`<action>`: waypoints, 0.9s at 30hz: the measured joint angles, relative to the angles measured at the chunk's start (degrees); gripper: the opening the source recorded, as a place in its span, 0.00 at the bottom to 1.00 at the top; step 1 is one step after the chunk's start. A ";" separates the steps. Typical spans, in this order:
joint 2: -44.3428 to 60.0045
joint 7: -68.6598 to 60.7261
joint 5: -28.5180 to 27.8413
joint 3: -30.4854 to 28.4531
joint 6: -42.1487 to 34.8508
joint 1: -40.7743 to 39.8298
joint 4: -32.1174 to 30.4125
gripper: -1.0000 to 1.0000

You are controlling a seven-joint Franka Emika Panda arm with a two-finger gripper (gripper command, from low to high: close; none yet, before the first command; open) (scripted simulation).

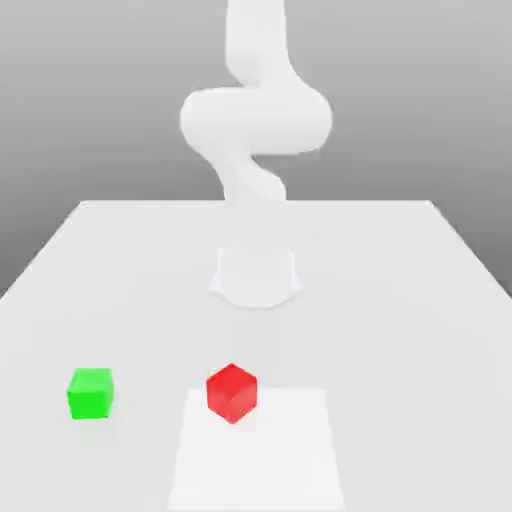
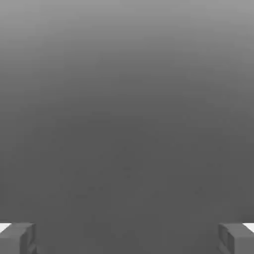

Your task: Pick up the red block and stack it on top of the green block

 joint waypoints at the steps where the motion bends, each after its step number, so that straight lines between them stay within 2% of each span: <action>1: 1.83 1.53 0.21 0.34 1.40 -0.63 -1.74 0.50; 12: 21.89 19.04 1.69 4.16 16.53 -6.83 -20.51 0.50; 17: 34.36 29.00 1.19 5.34 25.61 -9.41 -29.48 0.50; 24: 51.73 35.22 -4.34 1.81 39.80 -7.83 -29.44 0.50; 25: 52.90 35.48 -4.65 1.26 40.80 -7.35 -29.28 0.00; 27: 52.90 35.50 -4.67 1.27 40.81 -7.35 -29.28 0.00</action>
